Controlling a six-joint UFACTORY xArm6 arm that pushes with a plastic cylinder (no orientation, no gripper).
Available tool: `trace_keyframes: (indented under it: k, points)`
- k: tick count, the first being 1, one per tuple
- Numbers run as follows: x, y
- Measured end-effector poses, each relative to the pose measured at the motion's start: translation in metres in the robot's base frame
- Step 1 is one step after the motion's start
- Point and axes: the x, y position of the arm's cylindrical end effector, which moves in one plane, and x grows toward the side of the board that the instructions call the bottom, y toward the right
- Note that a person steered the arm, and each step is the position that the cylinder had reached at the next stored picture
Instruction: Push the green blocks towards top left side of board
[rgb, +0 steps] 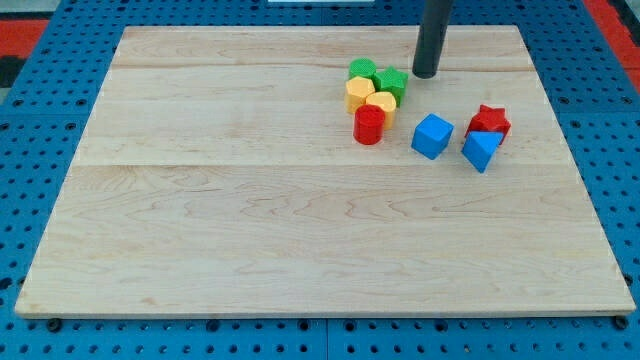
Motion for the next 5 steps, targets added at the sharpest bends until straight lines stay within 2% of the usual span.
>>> trace_keyframes:
  k: [1,2,3,5]
  points:
    - [0.036,0.012]
    - [0.046,0.018]
    - [0.050,-0.008]
    - [0.016,-0.063]
